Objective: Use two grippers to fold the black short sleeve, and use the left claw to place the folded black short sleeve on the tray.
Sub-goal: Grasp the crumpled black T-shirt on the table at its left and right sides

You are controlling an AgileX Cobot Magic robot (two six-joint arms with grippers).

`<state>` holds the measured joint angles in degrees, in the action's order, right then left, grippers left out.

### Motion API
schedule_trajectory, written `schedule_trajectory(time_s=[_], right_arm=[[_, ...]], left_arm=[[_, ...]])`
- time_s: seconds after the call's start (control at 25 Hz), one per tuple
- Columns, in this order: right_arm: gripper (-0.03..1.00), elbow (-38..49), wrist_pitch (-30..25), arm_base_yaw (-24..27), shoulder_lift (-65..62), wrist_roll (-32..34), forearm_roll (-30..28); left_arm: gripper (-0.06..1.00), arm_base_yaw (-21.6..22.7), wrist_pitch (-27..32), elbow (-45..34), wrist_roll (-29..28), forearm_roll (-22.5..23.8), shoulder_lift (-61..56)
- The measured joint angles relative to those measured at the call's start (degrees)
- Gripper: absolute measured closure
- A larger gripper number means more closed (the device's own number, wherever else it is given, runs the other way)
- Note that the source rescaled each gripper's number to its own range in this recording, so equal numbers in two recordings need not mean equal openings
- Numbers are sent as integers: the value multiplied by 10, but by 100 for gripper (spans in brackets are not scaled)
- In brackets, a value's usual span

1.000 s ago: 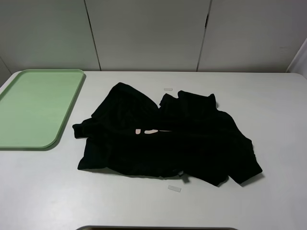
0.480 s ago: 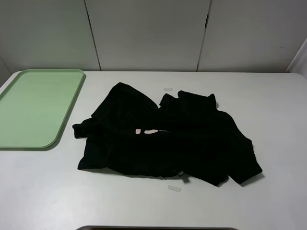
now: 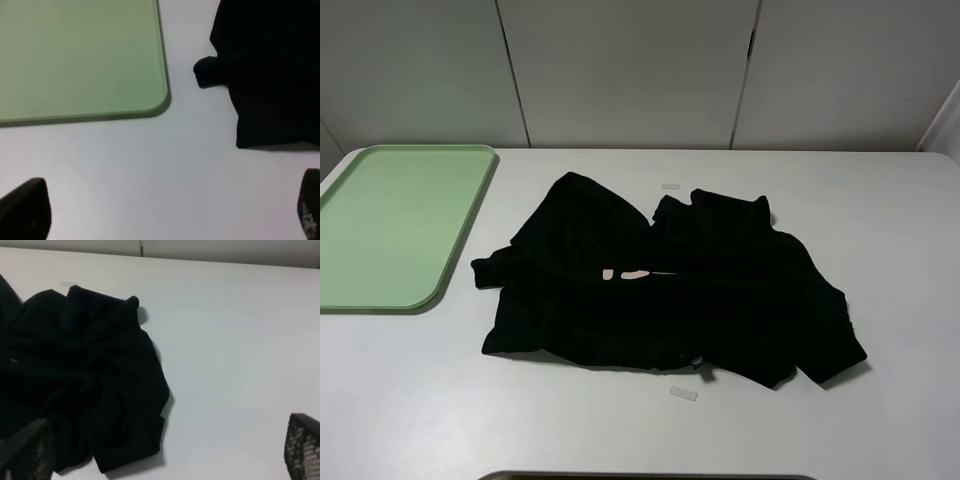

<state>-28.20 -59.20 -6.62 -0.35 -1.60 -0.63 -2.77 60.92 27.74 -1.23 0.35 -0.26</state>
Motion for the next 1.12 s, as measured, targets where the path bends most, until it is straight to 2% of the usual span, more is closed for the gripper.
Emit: schedule_trajectory(time_s=[1.12], right_arm=[[-3, 0, 0, 0, 0, 0, 0]], left_arm=[[-4, 0, 0, 0, 0, 0, 0]])
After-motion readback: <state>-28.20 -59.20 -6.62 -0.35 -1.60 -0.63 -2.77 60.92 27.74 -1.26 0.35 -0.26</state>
